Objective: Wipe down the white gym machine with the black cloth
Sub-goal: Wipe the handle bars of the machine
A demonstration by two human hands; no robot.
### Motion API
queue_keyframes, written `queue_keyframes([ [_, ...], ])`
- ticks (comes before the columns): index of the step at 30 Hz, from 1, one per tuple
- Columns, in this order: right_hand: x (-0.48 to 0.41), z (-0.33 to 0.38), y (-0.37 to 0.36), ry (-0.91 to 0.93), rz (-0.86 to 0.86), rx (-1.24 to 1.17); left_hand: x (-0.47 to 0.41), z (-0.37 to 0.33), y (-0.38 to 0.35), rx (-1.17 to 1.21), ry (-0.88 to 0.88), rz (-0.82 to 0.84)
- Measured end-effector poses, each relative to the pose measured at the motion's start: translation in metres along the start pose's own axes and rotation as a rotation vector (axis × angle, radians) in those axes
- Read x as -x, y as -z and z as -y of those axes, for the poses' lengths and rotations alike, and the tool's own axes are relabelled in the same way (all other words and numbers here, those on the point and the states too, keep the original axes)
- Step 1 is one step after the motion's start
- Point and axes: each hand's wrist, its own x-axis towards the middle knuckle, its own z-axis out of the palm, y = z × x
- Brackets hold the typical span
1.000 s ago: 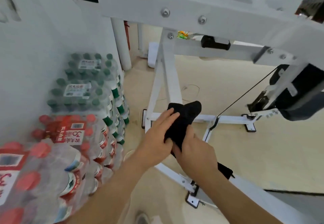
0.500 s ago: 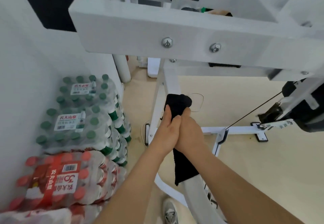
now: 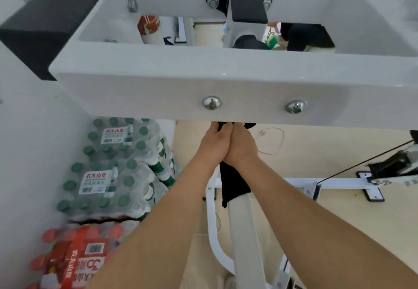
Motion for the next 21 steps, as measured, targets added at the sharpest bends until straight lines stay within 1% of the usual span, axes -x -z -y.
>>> queue_keyframes([
  [4,0.015,0.005,0.007,-0.067,-0.023,-0.153,0.012,0.005,-0.001,0.058,0.043,-0.012],
  [6,0.04,0.002,0.007,-0.058,-0.02,-0.144,0.036,0.012,-0.004,0.005,0.046,-0.001],
  [11,0.124,-0.013,-0.003,-0.075,-0.02,-0.109,0.112,0.039,-0.012,-0.093,-0.013,0.022],
  [13,0.159,-0.02,-0.008,-0.089,-0.004,-0.108,0.139,0.055,-0.012,-0.135,-0.043,0.071],
  [15,0.202,-0.028,-0.011,-0.099,0.018,-0.134,0.164,0.075,-0.011,-0.227,-0.086,0.108],
  [16,0.225,-0.033,-0.013,-0.104,0.032,-0.143,0.178,0.084,-0.01,-0.354,-0.124,0.076],
  [17,0.249,-0.039,-0.015,-0.106,0.043,-0.133,0.191,0.094,-0.008,-0.534,-0.198,0.013],
  [18,0.275,-0.045,-0.017,-0.094,0.049,-0.089,0.204,0.103,-0.006,-0.73,-0.336,-0.041],
  [19,0.299,-0.054,-0.018,-0.062,0.047,-0.001,0.216,0.111,-0.006,-0.899,-0.511,-0.043],
  [20,0.321,-0.064,-0.019,-0.019,0.03,0.128,0.227,0.117,-0.007,-1.026,-0.67,-0.001],
  [21,0.341,-0.075,-0.018,0.029,-0.017,0.257,0.236,0.124,-0.008,-1.107,-0.792,0.054],
])
